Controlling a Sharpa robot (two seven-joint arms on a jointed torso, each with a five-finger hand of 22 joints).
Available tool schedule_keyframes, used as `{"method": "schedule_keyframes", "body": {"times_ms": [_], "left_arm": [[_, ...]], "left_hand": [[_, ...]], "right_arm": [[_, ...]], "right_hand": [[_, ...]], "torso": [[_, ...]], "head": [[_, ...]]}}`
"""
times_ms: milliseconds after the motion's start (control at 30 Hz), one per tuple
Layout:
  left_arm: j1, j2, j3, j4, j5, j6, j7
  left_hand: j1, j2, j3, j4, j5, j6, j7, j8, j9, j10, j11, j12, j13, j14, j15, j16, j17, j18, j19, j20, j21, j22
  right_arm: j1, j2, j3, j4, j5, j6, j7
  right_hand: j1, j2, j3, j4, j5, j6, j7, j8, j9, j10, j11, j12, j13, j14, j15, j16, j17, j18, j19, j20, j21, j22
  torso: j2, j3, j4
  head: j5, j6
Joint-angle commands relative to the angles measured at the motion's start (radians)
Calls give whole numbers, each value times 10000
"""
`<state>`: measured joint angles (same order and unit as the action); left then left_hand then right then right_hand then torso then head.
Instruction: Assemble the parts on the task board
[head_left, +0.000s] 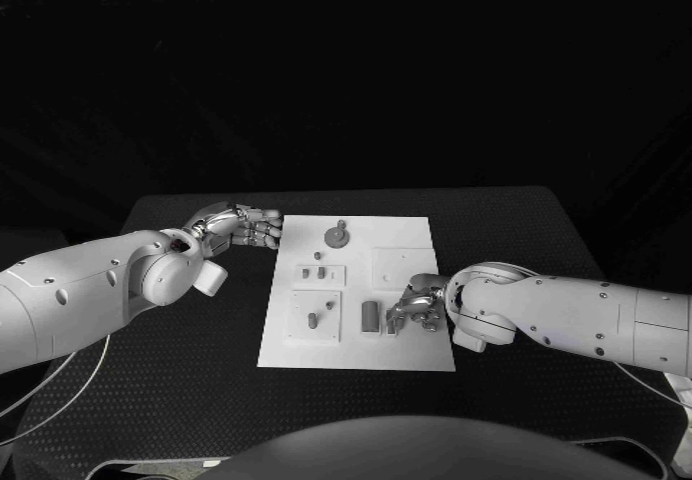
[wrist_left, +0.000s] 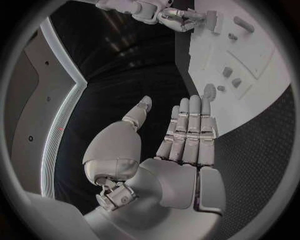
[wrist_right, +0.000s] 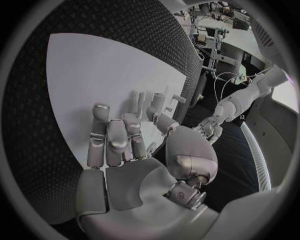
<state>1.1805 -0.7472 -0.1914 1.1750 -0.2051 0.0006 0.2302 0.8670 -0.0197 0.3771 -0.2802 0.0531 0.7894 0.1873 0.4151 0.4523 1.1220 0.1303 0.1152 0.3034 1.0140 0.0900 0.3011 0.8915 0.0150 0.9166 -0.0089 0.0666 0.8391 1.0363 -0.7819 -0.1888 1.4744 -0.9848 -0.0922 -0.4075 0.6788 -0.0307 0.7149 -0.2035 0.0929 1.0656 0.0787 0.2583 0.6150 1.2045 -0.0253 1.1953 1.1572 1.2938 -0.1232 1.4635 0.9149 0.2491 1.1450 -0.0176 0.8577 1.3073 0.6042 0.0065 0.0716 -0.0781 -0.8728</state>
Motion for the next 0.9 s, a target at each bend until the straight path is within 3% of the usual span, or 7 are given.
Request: {"method": "schedule_keyframes", "body": {"times_ms": [33,333,467,600,667,733,900], "left_arm": [[6,14,8,15,7,133,75],[6,44,8,-41,7,113,96],[5,114,8,-174,7,100,126],[5,247,8,-380,7,88,147],[5,323,10,-507,10,76,166],[6,381,11,-617,36,69,167],[17,618,18,-1053,76,75,180]], "left_hand": [[-78,0,49,-20,-39,-39,-28,63,-16,-19,-47,54,-17,-69,-3,-49,14,-115,-55,-11,48,17],[-74,3,51,-24,-39,-41,-27,64,-19,-20,-47,54,-20,-70,-2,-49,16,-113,-56,-11,49,19],[-73,2,51,-26,-39,-42,-27,65,-20,-21,-46,54,-21,-70,-2,-49,17,-113,-57,-11,49,20],[-72,2,51,-28,-39,-46,-27,64,-21,-24,-45,53,-22,-71,-2,-50,17,-113,-58,-11,49,21],[-67,6,53,-30,-39,-53,-27,61,-24,-31,-43,50,-25,-74,-2,-51,17,-113,-61,-10,49,21],[-55,16,60,-35,-39,-66,-29,57,-29,-44,-39,44,-30,-82,-2,-57,16,-113,-67,-8,47,22],[-20,34,78,-45,-39,-91,-51,55,-41,-82,-24,28,-46,-142,14,-102,-6,-121,-105,5,34,22]], "right_arm": [[-2,-5,11,9,-3,165,310],[18,-184,15,-208,388,-226,1214],[264,-222,16,-462,1040,-273,2477],[595,-188,39,-957,1774,-190,3902],[731,-102,84,-1356,2042,-144,4448],[821,14,219,-1789,2625,-205,4858],[1081,506,388,-3203,4691,-279,5757]], "right_hand": [[111,-180,19,-204,15,77,19,37,-19,6,-40,33,12,7,-72,-36,0,127,-16,-66,3,201],[368,-580,53,-502,15,-229,110,-100,-93,-56,39,-47,-62,10,-24,-65,-56,127,39,-65,-17,173],[536,-690,79,-555,14,-516,222,-188,-77,-220,148,-162,-168,-84,81,-129,-246,127,15,-38,-64,166],[705,-669,102,-598,13,-627,274,-185,-26,-438,202,-283,-271,-202,131,-191,-355,127,-61,10,-118,170],[765,-642,94,-618,11,-679,296,-183,0,-535,224,-321,-281,-275,154,-240,-367,127,-137,51,-163,170],[831,-628,83,-642,11,-728,315,-179,26,-618,241,-351,-288,-350,172,-297,-384,127,-222,99,-218,166],[1048,-550,105,-678,12,-1133,443,-264,98,-1337,370,-1032,-703,-1132,295,-1137,-742,56,-1092,498,-828,47]], "torso": [[0,3,-1],[-7,1,-15],[-22,0,-22],[-82,-21,-77],[-141,-39,-119],[-220,-68,-169],[-408,-143,-278]], "head": [[-6,2],[-28,2],[-54,2],[-74,2],[-52,2],[-30,2],[31,405]]}}
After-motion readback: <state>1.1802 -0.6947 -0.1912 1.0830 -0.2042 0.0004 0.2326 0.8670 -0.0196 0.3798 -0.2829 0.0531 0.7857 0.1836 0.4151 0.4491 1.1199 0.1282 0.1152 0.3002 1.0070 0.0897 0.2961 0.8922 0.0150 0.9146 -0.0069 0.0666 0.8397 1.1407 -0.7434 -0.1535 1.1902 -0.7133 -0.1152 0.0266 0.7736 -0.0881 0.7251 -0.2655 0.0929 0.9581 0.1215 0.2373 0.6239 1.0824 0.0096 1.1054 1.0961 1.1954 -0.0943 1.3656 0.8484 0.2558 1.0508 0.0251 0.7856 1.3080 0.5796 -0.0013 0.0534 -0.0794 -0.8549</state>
